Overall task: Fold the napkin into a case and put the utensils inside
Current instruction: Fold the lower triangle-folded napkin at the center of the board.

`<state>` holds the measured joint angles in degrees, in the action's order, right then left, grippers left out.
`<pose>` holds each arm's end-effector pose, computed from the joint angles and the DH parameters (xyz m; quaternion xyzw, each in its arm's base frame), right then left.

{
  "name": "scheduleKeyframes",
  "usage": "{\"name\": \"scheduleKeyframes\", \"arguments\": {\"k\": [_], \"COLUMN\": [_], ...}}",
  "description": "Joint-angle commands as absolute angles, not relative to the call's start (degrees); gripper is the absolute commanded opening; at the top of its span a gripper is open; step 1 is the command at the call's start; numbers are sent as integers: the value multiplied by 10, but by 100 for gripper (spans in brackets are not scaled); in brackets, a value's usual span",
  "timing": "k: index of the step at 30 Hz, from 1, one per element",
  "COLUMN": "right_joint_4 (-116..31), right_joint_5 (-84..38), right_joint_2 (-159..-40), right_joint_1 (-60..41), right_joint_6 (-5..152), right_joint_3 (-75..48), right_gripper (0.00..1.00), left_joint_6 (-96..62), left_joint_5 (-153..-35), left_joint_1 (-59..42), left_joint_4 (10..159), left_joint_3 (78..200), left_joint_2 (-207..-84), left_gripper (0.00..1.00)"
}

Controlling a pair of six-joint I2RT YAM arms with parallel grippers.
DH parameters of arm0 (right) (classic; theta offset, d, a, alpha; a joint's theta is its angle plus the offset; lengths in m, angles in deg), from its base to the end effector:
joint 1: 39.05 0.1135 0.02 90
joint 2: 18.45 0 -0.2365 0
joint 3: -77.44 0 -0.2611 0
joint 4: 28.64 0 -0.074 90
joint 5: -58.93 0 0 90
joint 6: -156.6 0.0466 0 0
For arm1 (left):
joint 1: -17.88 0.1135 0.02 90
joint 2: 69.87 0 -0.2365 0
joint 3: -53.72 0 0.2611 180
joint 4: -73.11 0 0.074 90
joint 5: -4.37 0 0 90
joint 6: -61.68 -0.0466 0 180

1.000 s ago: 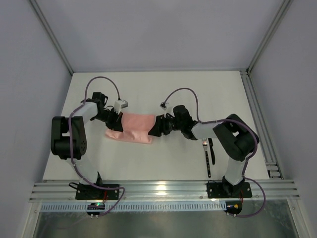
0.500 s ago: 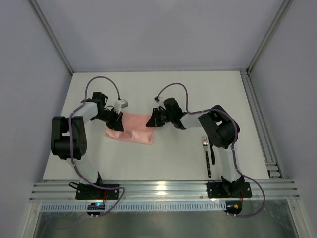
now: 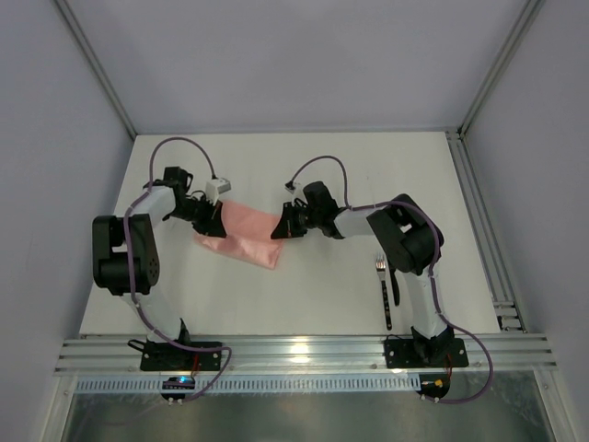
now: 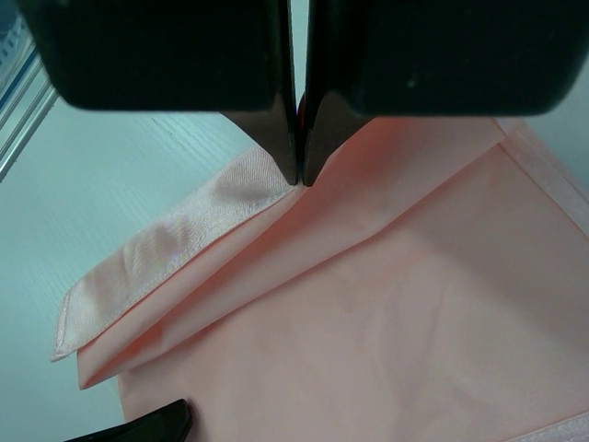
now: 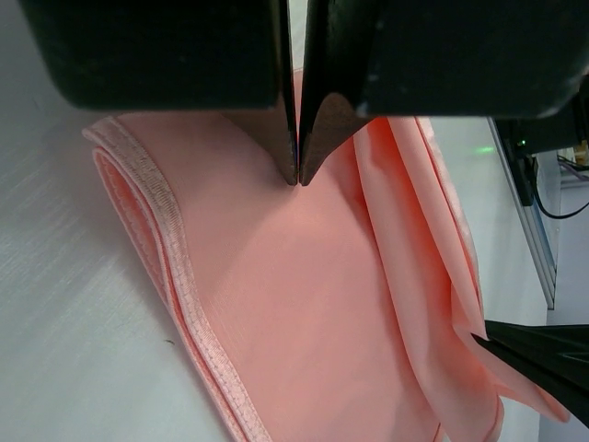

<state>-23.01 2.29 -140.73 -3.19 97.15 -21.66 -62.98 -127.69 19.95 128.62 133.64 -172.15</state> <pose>0.3366 0.2749 0.0749 -0.1702 0.8456 0.4529 0.2255 0.3355 -0.0191 0.1391 0.2968 0.8802 -0.3076 0.2060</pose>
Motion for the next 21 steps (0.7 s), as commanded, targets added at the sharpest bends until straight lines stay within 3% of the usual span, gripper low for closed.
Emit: {"name": "scheduleKeyframes", "arguments": {"k": [1,12,21], "right_joint_4": [-278,-305,-388], "right_joint_5": [22,48,38], "right_joint_2": [-1420,-1420,-1367], "right_joint_1": [-30,-30,-28], "right_joint_6": [946,906,813], "right_joint_3": [-210,-192,-149], "right_gripper": [5,5,17], "left_joint_6": [-627,-610,-610], "left_joint_5": [-1284,-1290,-1260], "left_joint_1": [203,199,179], "left_joint_4": [1278,1269,1283], "left_joint_3": [1356,1390,1411], "left_joint_2": [-1735,-1763,-1808], "left_gripper": [0,0,0]}}
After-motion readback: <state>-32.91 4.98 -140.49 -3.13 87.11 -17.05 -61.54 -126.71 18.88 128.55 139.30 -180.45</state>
